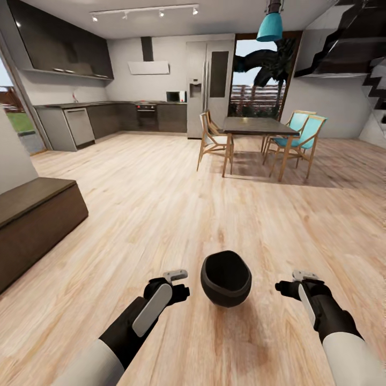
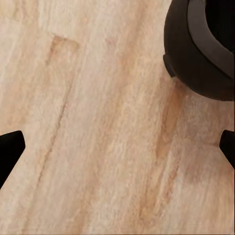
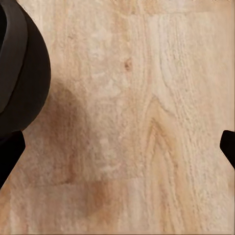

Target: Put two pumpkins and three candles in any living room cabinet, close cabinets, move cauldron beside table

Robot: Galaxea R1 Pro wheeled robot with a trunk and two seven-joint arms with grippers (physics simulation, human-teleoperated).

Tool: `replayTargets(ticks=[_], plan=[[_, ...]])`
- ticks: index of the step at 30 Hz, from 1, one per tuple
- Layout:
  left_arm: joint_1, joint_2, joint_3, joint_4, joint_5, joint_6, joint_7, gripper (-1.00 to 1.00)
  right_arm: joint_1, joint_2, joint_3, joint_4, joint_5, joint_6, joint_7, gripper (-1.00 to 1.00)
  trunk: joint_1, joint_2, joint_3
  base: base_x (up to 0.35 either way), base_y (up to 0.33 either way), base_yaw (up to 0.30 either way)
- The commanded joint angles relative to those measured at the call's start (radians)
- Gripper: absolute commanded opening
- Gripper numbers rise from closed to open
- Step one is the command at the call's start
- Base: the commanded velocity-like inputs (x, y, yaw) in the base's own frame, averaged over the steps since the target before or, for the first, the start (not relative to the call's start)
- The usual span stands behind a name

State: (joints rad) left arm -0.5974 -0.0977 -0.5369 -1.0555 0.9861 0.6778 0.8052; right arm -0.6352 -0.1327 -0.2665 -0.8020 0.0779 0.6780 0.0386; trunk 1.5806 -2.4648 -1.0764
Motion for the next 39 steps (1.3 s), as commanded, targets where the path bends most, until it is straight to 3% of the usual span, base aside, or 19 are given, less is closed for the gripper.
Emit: replayTargets(ticks=[1, 3, 4, 5, 6, 17, 21, 25, 31, 34, 39], plan=[[-0.001, 0.000, -0.002, 0.001, 0.009, 0.000, 0.009, 1.00, 0.000, 0.006, 0.010, 0.000, 0.009, 0.004, 0.005, 1.00, 0.000, 0.000, -0.001, 0.309, -0.182, -0.267], [-0.001, -0.001, -0.002, 0.006, 0.009, -0.003, 0.005, 1.00, 0.003, 0.018, 0.058, 0.002, 0.006, 0.002, 0.008, 1.00, 0.000, 0.000, -0.001, 0.310, -0.168, -0.267], [-0.001, 0.000, -0.002, 0.010, 0.009, -0.014, -0.022, 1.00, 0.006, 0.061, 0.133, 0.004, 0.004, 0.001, 0.010, 1.00, 0.000, 0.000, -0.001, 0.312, -0.152, -0.267], [-0.001, 0.000, -0.002, 0.012, 0.009, -0.015, -0.028, 1.00, 0.007, 0.071, 0.141, 0.004, 0.004, 0.001, 0.010, 1.00, 0.000, 0.000, -0.001, 0.312, -0.150, -0.267], [-0.001, 0.001, -0.002, 0.031, 0.007, -0.018, -0.045, 1.00, 0.008, 0.108, 0.163, 0.005, 0.006, 0.000, 0.012, 1.00, 0.000, 0.000, -0.001, 0.314, -0.127, -0.267], [0.000, 0.004, -0.001, 0.050, 0.006, -0.031, -0.053, 1.00, 0.010, 0.133, 0.189, 0.050, 0.006, -0.002, 0.016, 1.00, 0.000, 0.000, -0.001, 0.323, -0.046, -0.263], [0.001, 0.005, -0.001, 0.053, 0.006, -0.042, -0.054, 1.00, 0.009, 0.143, 0.231, 0.090, 0.003, -0.060, 0.016, 1.00, 0.000, 0.000, -0.001, 0.327, -0.003, -0.118], [0.001, 0.005, -0.001, 0.054, 0.006, -0.045, -0.054, 1.00, 0.009, 0.149, 0.244, 0.108, 0.002, -0.086, 0.016, 1.00, 0.000, 0.000, -0.001, 0.326, -0.001, -0.040], [0.004, 0.010, 0.003, 0.055, 0.009, -0.057, -0.052, 1.00, 0.009, 0.193, 0.253, 0.124, 0.003, -0.099, 0.016, 1.00, 0.000, 0.000, -0.001, 0.144, 0.000, -0.010], [0.006, 0.014, 0.007, 0.055, 0.010, -0.062, -0.046, 1.00, 0.009, 0.231, 0.254, 0.127, 0.004, -0.100, 0.013, 1.00, 0.000, 0.000, -0.001, 0.034, 0.000, 0.006], [0.007, 0.015, 0.008, 0.058, 0.012, -0.064, -0.044, 1.00, 0.008, 0.264, 0.254, 0.146, 0.005, -0.102, 0.005, 1.00, 0.000, 0.000, -0.001, 0.011, 0.000, 0.134]])
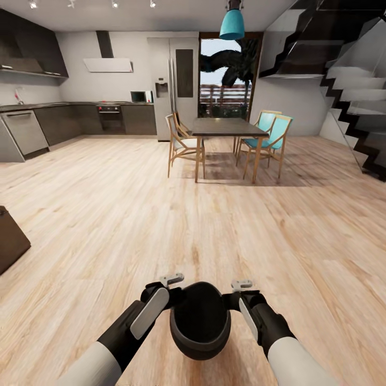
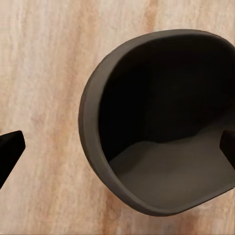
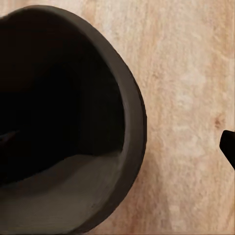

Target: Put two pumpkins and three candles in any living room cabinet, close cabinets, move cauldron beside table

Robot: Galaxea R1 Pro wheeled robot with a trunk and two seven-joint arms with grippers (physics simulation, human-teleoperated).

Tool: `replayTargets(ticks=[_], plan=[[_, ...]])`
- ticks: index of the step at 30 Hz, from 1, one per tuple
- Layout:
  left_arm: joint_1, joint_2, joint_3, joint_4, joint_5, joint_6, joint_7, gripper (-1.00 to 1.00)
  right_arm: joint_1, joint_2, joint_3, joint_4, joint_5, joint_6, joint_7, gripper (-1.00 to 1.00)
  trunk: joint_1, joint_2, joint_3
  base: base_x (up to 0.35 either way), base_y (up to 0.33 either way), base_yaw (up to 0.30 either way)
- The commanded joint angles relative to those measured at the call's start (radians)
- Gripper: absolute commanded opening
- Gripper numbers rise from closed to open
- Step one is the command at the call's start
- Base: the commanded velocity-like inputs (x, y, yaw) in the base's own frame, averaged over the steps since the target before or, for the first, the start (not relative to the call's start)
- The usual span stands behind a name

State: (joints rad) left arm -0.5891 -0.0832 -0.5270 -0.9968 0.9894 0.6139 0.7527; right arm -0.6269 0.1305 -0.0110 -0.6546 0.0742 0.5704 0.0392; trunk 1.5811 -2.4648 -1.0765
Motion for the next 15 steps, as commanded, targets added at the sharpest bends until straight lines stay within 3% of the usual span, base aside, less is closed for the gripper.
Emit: replayTargets(ticks=[1, 7, 15], plan=[[-0.001, 0.000, -0.002, 0.002, 0.009, 0.000, 0.008, 1.00, -0.001, 0.004, -0.002, 0.004, 0.009, 0.006, 0.003, 1.00, 0.000, 0.000, -0.001, 0.004, 0.000, 0.209], [-0.003, -0.009, -0.001, 0.111, 0.014, 0.001, -0.008, 1.00, -0.009, 0.025, -0.003, 0.077, 0.003, 0.012, -0.052, 1.00, 0.000, 0.000, -0.001, 0.016, 0.000, 0.072], [-0.007, -0.013, -0.002, 0.175, 0.015, 0.010, -0.084, 1.00, -0.011, 0.026, -0.009, 0.097, -0.002, 0.016, -0.057, 1.00, 0.000, 0.000, -0.001, 0.271, -0.043, 0.001]])
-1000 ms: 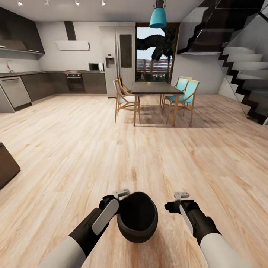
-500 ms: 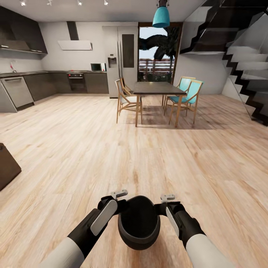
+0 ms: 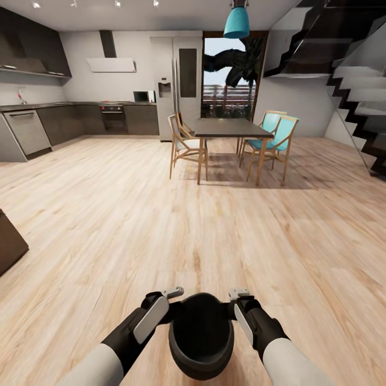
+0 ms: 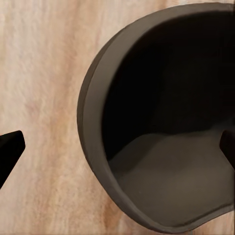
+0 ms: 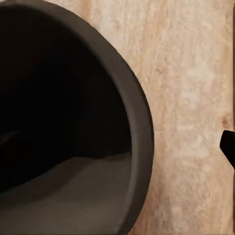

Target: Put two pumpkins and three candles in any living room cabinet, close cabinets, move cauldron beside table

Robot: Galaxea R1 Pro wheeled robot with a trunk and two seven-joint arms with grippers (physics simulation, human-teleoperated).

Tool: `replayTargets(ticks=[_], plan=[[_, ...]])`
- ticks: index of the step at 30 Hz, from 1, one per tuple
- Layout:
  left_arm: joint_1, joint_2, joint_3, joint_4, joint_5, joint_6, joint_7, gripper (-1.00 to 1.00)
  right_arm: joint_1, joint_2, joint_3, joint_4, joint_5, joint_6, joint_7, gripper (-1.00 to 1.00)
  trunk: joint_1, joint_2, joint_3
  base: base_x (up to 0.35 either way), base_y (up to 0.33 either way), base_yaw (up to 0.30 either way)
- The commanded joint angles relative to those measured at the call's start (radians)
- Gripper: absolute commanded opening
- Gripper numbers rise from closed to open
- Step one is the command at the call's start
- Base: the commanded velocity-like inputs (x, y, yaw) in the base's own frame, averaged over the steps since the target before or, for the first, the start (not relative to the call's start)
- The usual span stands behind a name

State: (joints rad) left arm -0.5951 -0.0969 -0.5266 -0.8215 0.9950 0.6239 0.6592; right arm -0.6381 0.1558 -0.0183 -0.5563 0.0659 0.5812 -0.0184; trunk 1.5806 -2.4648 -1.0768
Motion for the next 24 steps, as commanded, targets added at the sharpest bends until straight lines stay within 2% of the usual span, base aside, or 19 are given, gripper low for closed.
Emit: replayTargets(ticks=[1, 13, 24], plan=[[-0.001, 0.000, -0.003, 0.007, 0.010, 0.000, 0.005, 1.00, -0.001, 0.001, -0.003, -0.001, 0.007, 0.008, 0.000, 1.00, 0.000, 0.000, -0.001, 0.295, -0.072, 0.000], [-0.007, -0.014, -0.006, 0.086, 0.012, 0.002, -0.041, 1.00, -0.003, -0.001, -0.005, 0.005, 0.007, 0.059, 0.000, 1.00, 0.000, 0.000, -0.001, 0.059, -0.014, 0.000], [-0.010, -0.012, -0.003, 0.129, 0.013, -0.003, -0.050, 1.00, -0.036, -0.001, -0.005, 0.115, 0.005, 0.064, 0.000, 1.00, 0.000, 0.000, -0.001, 0.002, 0.000, 0.000]])
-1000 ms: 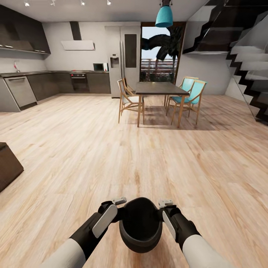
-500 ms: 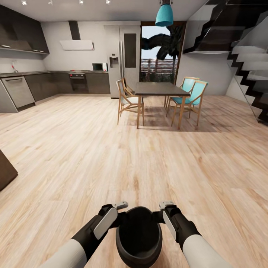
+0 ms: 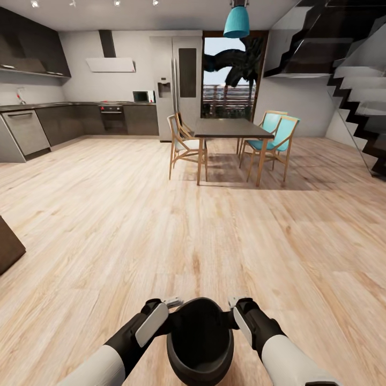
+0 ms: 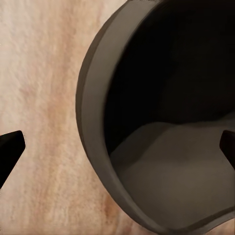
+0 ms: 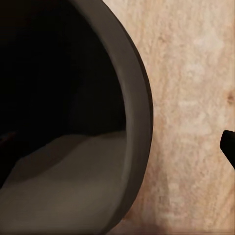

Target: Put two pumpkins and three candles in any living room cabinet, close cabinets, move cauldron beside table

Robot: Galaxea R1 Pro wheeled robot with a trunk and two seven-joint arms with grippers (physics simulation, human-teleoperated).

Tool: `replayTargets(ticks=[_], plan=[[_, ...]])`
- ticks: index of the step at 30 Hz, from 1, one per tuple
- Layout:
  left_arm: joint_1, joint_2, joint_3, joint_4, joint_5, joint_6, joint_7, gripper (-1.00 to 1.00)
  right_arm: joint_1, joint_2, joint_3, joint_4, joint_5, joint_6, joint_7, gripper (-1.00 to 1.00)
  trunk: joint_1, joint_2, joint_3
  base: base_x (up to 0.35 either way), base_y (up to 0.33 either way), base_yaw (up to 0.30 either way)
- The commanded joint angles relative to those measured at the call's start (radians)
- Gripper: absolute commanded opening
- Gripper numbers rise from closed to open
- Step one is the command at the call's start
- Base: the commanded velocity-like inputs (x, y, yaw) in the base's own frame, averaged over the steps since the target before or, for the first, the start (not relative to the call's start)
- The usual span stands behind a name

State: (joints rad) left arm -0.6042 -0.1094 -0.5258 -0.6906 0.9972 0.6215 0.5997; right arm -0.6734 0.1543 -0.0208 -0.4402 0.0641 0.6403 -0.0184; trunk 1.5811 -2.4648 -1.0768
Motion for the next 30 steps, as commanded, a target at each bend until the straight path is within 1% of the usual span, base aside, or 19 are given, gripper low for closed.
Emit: replayTargets(ticks=[1, 3, 8, 12, 15, 20, 22, 23, 24, 29, 30], plan=[[-0.001, 0.001, -0.003, -0.001, 0.011, -0.001, 0.010, 1.00, -0.001, 0.001, -0.002, 0.000, 0.006, 0.005, 0.000, 1.00, 0.000, 0.000, -0.001, 0.000, 0.000, 0.000], [-0.001, 0.001, -0.002, 0.001, 0.007, -0.002, 0.012, 1.00, -0.002, 0.000, -0.003, 0.004, 0.005, 0.005, 0.001, 1.00, 0.000, 0.000, -0.001, 0.000, 0.000, 0.000], [-0.008, 0.000, -0.001, 0.002, 0.007, -0.001, 0.020, 1.00, -0.003, -0.002, -0.004, 0.001, 0.005, 0.005, 0.002, 1.00, 0.019, -0.035, -0.017, 0.000, 0.000, 0.000], [-0.025, 0.001, 0.000, 0.004, 0.008, 0.005, 0.023, 1.00, -0.003, -0.003, -0.004, -0.004, 0.005, 0.004, 0.004, 1.00, 0.021, -0.036, -0.032, 0.000, 0.000, 0.000], [-0.037, 0.007, 0.013, 0.005, 0.017, 0.012, 0.023, 1.00, -0.003, -0.005, -0.004, -0.007, 0.005, 0.003, 0.007, 1.00, 0.022, -0.037, -0.044, 0.000, 0.000, 0.000], [-0.049, 0.010, 0.019, 0.006, 0.019, 0.020, 0.019, 1.00, -0.003, -0.005, -0.004, -0.009, 0.006, 0.003, 0.008, 1.00, 0.024, -0.038, -0.063, 0.000, 0.000, 0.000], [-0.054, 0.010, 0.020, 0.008, 0.017, 0.047, 0.017, 1.00, -0.005, -0.005, -0.004, -0.009, 0.006, 0.003, 0.008, 1.00, 0.025, -0.038, -0.071, 0.000, 0.000, 0.000], [-0.058, 0.009, 0.019, 0.010, 0.015, 0.078, 0.015, 1.00, -0.008, -0.005, -0.004, -0.009, 0.005, 0.003, 0.007, 1.00, 0.026, -0.039, -0.075, 0.000, 0.000, 0.000], [-0.059, 0.009, 0.019, 0.012, 0.014, 0.092, 0.014, 1.00, -0.011, -0.006, -0.004, -0.009, 0.005, 0.004, 0.007, 1.00, 0.026, -0.039, -0.078, 0.000, 0.000, 0.000], [-0.061, 0.009, 0.017, 0.021, 0.013, 0.112, -0.004, 1.00, -0.014, -0.007, -0.004, -0.009, 0.005, 0.003, 0.009, 1.00, 0.028, -0.040, -0.098, 0.000, 0.000, 0.000], [-0.062, 0.009, 0.016, 0.027, 0.012, 0.116, -0.020, 1.00, -0.015, -0.007, -0.004, -0.009, 0.005, 0.003, 0.010, 1.00, 0.029, -0.040, -0.102, 0.000, 0.000, 0.000]])
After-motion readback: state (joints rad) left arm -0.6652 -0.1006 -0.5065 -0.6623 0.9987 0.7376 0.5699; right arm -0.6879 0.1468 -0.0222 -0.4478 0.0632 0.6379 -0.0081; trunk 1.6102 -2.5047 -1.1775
